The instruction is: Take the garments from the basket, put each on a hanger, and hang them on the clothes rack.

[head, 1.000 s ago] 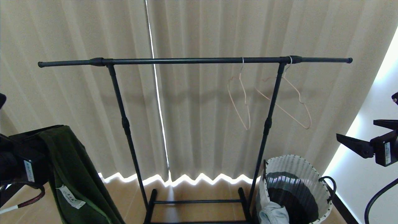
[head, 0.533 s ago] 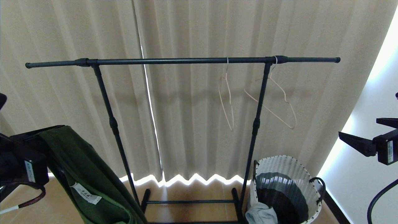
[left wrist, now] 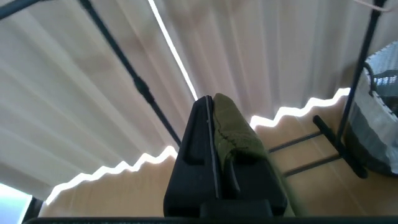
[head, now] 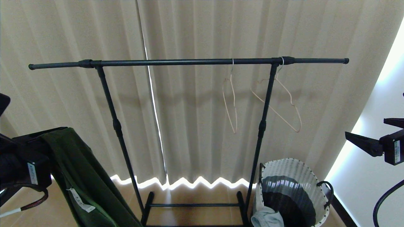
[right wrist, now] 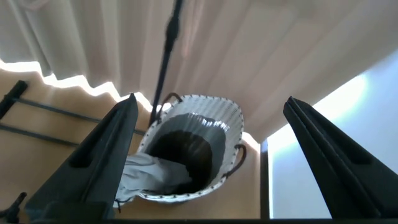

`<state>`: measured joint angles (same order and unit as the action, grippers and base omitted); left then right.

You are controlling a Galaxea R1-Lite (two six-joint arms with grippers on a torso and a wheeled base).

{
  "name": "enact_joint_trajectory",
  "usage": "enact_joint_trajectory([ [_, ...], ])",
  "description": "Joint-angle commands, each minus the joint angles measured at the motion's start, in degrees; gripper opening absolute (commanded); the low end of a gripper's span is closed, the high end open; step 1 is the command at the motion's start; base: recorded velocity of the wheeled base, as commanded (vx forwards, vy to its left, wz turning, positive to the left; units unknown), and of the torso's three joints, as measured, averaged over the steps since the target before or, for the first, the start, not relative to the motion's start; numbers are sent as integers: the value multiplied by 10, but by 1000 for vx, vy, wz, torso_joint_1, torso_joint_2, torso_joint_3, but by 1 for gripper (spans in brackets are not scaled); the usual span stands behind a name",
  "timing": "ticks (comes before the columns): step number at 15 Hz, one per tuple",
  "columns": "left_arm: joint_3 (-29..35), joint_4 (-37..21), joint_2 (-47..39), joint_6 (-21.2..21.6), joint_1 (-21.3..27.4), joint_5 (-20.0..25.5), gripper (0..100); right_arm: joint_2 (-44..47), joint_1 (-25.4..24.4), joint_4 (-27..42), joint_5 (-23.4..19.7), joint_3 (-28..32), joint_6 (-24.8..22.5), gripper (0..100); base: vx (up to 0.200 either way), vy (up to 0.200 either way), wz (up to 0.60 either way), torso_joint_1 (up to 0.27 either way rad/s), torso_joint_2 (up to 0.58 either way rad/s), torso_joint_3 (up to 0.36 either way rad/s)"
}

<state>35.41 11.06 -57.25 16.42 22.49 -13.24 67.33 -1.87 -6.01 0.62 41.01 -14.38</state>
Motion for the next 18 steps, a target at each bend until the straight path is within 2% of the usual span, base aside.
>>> enact_joint_trajectory([
  [1,-1,0,-1,0,0,0,0,3,-1,-1,-1,1,1,100,200,0,0,-7,-7,2],
  [8,-19,2,-1,2,1,1,0,32,-1,1,-3,26,1,100,200,0,0,2,2,4],
  [11,-28,2,1,2,1,1,0,83,-7,6,-1,69,39,100,0,0,0,0,0,0],
  [16,-29,2,4,2,1,0,0,195,-18,10,4,138,59,100,0,0,0,0,0,0],
  [18,-29,2,3,2,1,0,0,239,-17,41,15,183,77,100,0,0,0,0,0,0],
])
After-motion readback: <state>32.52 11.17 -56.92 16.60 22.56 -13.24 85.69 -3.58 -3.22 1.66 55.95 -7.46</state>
